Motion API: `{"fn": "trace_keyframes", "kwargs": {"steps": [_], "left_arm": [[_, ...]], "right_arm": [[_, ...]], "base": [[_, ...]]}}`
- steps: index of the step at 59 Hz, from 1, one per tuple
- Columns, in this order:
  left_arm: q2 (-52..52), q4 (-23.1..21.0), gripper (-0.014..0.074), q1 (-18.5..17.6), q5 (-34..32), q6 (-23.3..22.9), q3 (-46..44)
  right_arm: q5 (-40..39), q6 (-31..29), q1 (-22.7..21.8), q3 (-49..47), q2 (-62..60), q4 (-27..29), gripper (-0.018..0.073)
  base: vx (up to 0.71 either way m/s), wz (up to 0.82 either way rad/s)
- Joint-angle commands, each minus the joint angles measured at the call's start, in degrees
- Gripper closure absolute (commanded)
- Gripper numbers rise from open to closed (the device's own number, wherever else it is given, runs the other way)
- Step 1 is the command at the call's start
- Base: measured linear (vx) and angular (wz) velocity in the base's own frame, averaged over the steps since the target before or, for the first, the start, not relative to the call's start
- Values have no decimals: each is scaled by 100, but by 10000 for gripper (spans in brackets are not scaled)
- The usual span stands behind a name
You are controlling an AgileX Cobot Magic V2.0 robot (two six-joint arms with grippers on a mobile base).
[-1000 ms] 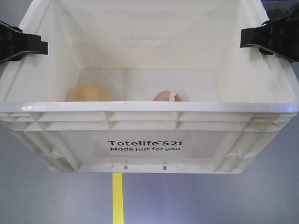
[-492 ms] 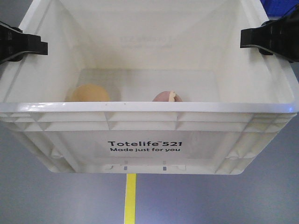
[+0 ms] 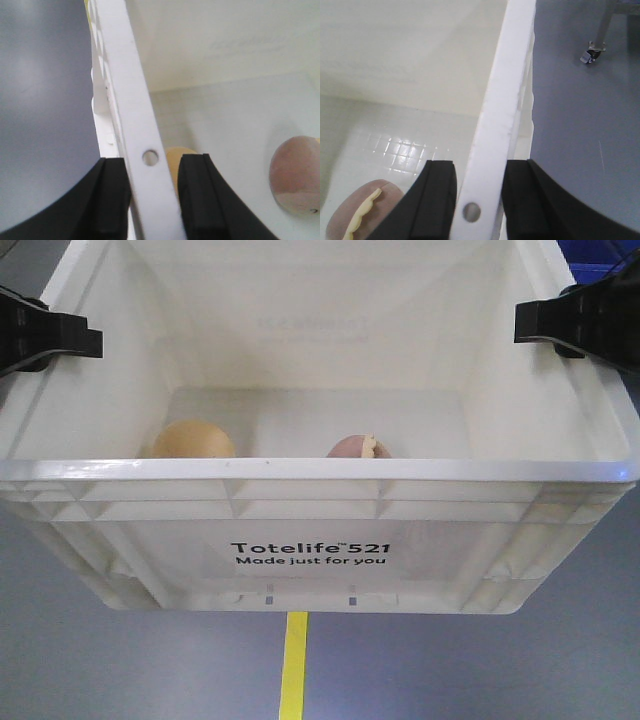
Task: Place moving items into box and shelve
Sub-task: 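Hold the crate with both grippers while the base drives away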
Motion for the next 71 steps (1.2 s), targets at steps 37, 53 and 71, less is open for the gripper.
{"fn": "trace_keyframes", "kwargs": {"steps": [37, 53, 71], "left_arm": [[-238, -374, 602, -56, -905, 190, -260], [-238, -374, 602, -56, -905, 190, -260], [-238, -374, 603, -56, -911, 190, -260]], "right_arm": [[-752, 87, -31, -265, -148, -21, 568], [-752, 87, -31, -265, -148, -21, 568], [-754, 87, -31, -265, -148, -15, 568]], "base": [[43, 5], [46, 0], [45, -2]]}}
